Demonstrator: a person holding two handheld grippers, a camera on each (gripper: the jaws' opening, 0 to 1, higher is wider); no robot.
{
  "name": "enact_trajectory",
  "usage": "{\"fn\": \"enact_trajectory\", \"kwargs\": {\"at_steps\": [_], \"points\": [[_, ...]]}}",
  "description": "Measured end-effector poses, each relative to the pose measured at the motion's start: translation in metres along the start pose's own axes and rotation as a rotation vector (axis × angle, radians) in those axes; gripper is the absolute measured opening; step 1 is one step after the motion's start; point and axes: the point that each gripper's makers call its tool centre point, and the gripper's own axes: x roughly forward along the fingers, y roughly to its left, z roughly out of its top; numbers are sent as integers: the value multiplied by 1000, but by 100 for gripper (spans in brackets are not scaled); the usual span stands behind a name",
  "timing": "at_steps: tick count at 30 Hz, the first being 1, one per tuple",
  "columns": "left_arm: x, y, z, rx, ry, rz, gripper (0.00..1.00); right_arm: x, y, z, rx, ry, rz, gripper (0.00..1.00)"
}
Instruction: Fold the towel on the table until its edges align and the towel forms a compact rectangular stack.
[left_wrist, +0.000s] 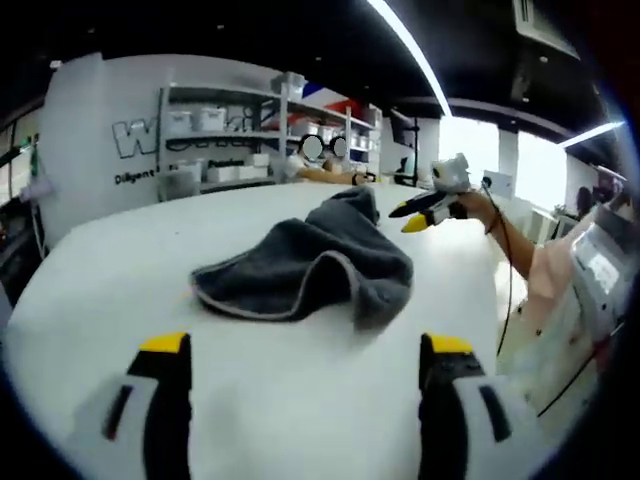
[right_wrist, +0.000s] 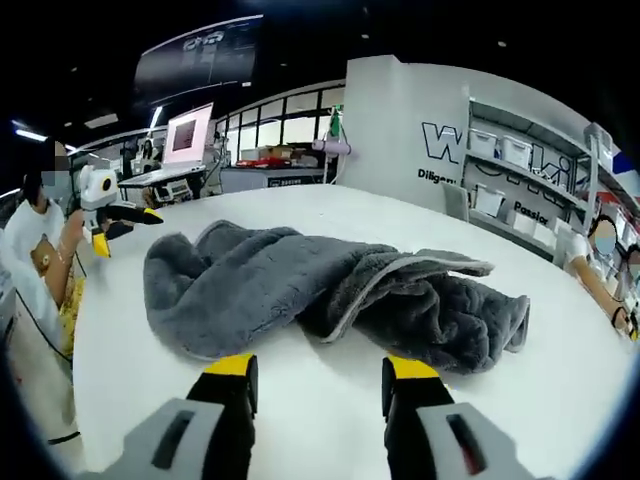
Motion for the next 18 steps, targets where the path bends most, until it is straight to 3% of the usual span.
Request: {"fn": "enact_trajectory", "kwargs": {"at_steps": [9,15,18], "points": [[-3,3,-3,-13,-5,7,99,33,-16,4,7,-3,-31,33],[-7,9,-1,-24,-23,24,99,50,-13,-6,37,16,-2,25],[-6,9,-2,-28,-27,26,99,55,-9,-6,45,11,17,16]]}}
